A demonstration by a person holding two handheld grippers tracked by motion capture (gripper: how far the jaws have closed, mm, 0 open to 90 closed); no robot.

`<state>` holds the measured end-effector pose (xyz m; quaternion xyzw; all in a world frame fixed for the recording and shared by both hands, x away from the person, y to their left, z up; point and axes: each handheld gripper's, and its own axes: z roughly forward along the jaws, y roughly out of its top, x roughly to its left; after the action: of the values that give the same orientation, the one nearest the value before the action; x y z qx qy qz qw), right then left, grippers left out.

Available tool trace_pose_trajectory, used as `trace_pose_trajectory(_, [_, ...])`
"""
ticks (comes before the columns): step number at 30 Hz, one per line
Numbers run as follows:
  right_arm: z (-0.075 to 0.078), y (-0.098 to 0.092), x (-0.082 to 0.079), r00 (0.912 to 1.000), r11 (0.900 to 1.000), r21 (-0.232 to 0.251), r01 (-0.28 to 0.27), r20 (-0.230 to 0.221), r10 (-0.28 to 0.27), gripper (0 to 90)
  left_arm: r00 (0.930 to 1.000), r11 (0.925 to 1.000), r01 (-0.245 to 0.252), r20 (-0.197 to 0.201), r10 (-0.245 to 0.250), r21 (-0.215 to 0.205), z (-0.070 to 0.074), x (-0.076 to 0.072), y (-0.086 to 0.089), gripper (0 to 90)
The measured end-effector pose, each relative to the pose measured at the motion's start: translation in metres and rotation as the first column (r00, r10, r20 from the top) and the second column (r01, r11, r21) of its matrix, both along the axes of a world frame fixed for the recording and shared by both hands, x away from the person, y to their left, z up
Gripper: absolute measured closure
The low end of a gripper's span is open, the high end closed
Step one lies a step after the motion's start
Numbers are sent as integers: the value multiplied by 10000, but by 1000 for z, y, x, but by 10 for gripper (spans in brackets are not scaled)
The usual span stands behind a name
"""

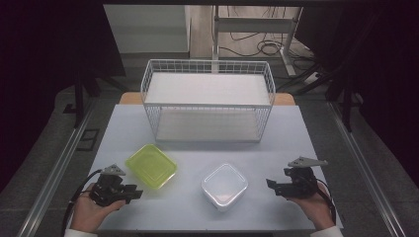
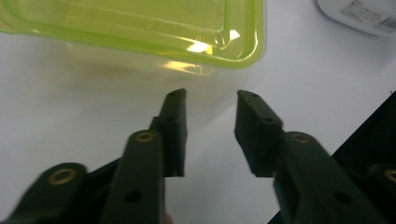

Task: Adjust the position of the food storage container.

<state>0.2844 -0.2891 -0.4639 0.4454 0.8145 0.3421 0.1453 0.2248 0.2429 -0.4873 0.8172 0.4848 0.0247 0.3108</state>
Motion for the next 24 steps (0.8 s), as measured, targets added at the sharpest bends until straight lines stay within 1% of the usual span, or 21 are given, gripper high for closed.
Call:
trace_pose_trajectory(2, [-1,-1,1,10000,10000,-2,65,-48,-65,194,9998,9998,97,-173,-94,170,-3,1,-2,731])
trace_pose_trajectory(3, [-2,-1,1,9999,10000,-24,94,-65,-94,194,9997,9998,35,-238,-30,202,-5,2,-3,755])
trace_pose_trajectory(4, [-2,-1,1,9999,9999,-61,103,-73,-104,194,9993,9995,118,-355,-108,295,-7,2,-3,784])
trace_pose_trajectory(6, [-3,-2,1,9999,9999,-120,115,-86,-116,194,9981,9992,241,-572,-223,312,-9,3,-5,837])
trace_pose_trajectory(8, [-3,-2,0,9999,9998,-160,135,-71,-136,194,9980,9990,231,-605,-207,394,-11,3,-6,861])
trace_pose_trajectory(12, [-3,-1,0,9998,9996,-248,157,-85,-159,194,9977,9988,182,-656,-152,444,-12,4,-6,875])
trace_pose_trajectory(13, [-4,-1,0,9998,9995,-271,164,-94,-166,194,9981,9995,-38,-619,57,319,-13,5,-8,876])
trace_pose_trajectory(14, [-4,-1,0,9998,9994,-286,169,-100,-172,194,9979,9990,99,-648,-71,437,-12,5,-7,877])
trace_pose_trajectory(15, [-4,-1,0,9998,9994,-287,168,-107,-171,194,9982,9994,-107,-584,125,316,-13,6,-9,878])
trace_pose_trajectory(16, [-4,-1,0,9998,9994,-292,172,-109,-175,194,9982,9994,-107,-584,125,316,-13,6,-9,879])
trace_pose_trajectory(17, [-4,-1,1,9998,9994,-297,175,-108,-178,194,9984,9991,-39,-570,63,423,-12,7,-10,880])
trace_pose_trajectory(18, [-4,-1,1,9998,9994,-307,176,-107,-180,194,9984,9993,-172,-528,189,326,-13,7,-10,881])
trace_pose_trajectory(21, [-4,-2,1,9999,9994,-326,138,-85,-141,194,9984,9992,-160,-527,179,355,-12,8,-7,885])
trace_pose_trajectory(24, [-4,-3,1,9998,9991,-380,203,-57,-205,194,9983,9992,-192,-544,211,356,-13,8,-8,888])
